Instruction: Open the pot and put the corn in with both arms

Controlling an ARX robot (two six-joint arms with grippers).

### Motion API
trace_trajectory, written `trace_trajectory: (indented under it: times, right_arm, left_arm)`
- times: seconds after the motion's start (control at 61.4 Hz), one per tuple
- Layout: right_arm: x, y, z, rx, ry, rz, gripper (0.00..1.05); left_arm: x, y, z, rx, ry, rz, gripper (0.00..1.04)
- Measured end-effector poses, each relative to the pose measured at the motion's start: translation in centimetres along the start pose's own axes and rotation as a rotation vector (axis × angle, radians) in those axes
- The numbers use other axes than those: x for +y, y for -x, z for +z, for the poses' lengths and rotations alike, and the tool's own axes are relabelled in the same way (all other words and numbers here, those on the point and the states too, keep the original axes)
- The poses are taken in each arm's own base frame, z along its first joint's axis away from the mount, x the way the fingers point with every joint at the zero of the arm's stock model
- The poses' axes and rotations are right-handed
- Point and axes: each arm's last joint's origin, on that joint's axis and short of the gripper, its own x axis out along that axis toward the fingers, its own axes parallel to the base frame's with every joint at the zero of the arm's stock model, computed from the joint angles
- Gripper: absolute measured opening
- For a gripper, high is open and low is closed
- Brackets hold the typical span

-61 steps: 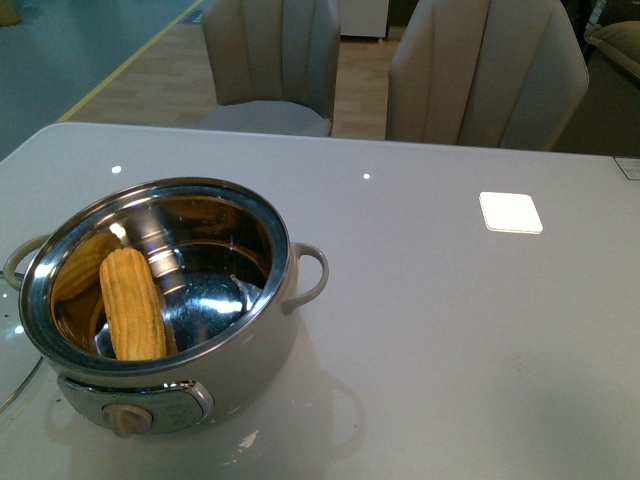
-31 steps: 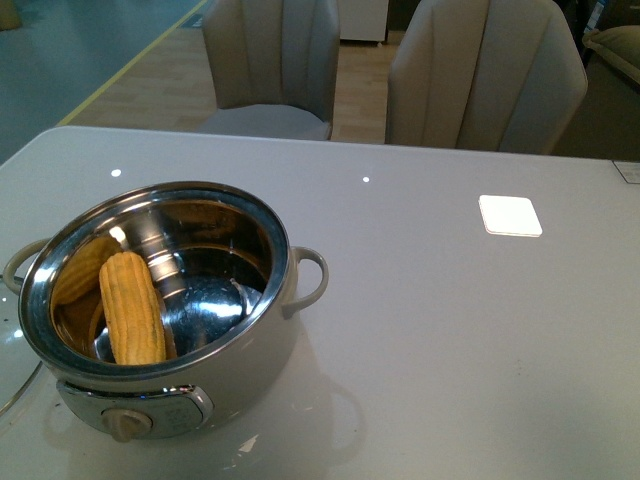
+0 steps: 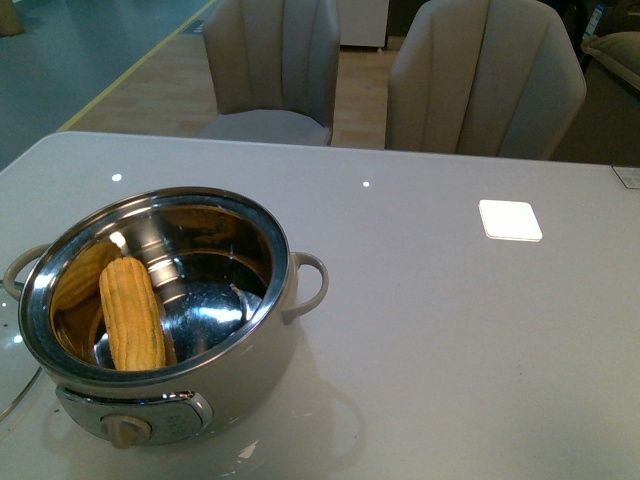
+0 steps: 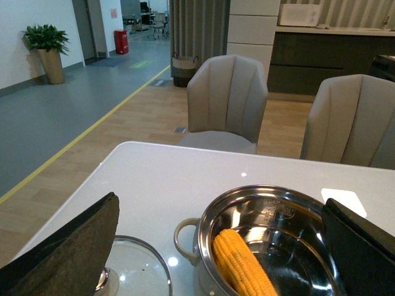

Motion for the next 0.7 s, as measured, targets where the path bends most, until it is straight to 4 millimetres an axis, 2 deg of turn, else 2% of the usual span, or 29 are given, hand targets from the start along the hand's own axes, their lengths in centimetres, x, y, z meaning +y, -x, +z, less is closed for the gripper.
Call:
trace_trajectory:
  times: [0.391,0.701]
  right_arm:
    - [0.00,0.01,0.00,0.000,0.002,0.000,0.03]
    - [0.00,0.01,0.00,0.000,0.001,0.000,0.63]
  left_arm:
    - [0.00,0.00,0.00,0.000,0.000,0.000,0.98]
    - [0.00,0.00,0.00,0.000,0.000,0.000,0.98]
